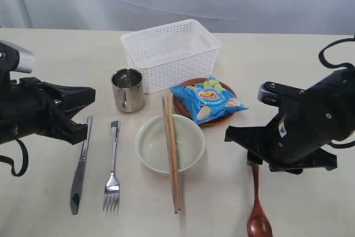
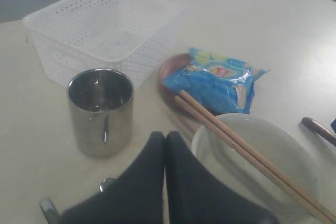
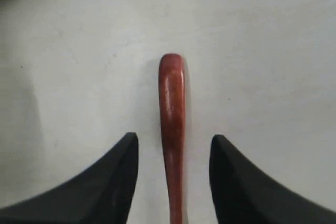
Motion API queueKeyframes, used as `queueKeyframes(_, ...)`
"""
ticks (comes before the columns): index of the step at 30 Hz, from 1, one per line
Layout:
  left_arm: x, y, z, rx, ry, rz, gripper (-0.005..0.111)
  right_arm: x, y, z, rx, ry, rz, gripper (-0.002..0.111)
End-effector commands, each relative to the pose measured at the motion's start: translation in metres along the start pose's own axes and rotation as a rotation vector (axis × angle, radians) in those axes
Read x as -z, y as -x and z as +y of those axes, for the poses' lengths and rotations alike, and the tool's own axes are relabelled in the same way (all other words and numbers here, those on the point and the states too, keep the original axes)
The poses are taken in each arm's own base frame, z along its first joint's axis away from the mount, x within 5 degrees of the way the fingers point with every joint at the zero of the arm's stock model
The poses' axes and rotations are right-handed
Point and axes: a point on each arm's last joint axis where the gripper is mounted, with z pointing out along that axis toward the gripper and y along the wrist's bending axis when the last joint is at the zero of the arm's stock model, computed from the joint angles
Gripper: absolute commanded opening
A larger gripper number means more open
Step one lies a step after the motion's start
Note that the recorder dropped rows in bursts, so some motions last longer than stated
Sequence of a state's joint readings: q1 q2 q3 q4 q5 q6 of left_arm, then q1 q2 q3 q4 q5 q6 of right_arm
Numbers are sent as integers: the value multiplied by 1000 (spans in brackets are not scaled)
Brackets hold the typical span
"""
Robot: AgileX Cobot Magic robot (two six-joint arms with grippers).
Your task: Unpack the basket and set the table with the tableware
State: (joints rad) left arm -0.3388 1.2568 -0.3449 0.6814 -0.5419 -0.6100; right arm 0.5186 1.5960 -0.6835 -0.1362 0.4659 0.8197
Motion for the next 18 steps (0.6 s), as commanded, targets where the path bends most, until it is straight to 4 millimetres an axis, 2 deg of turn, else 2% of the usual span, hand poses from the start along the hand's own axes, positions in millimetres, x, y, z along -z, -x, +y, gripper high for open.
queueKeyframes(1, 1, 0, 0, 1, 5, -6, 0, 0, 5, 2, 4, -36, 29, 39)
queueKeyframes(7, 1, 0, 0, 1, 5, -6, 0, -20, 17, 14, 3, -65, 65, 39)
queueKeyframes(13, 1, 0, 0, 1, 5, -6, 0, -32, 21, 16, 7, -135, 127, 38)
queueKeyframes(15, 1, 0, 0, 1, 5, -6, 0, -32, 21, 17, 7, -125, 118, 33)
queueKeyframes(18, 1, 0, 0, 1, 5, -6, 0, -32, 23, 18, 6, -115, 109, 17)
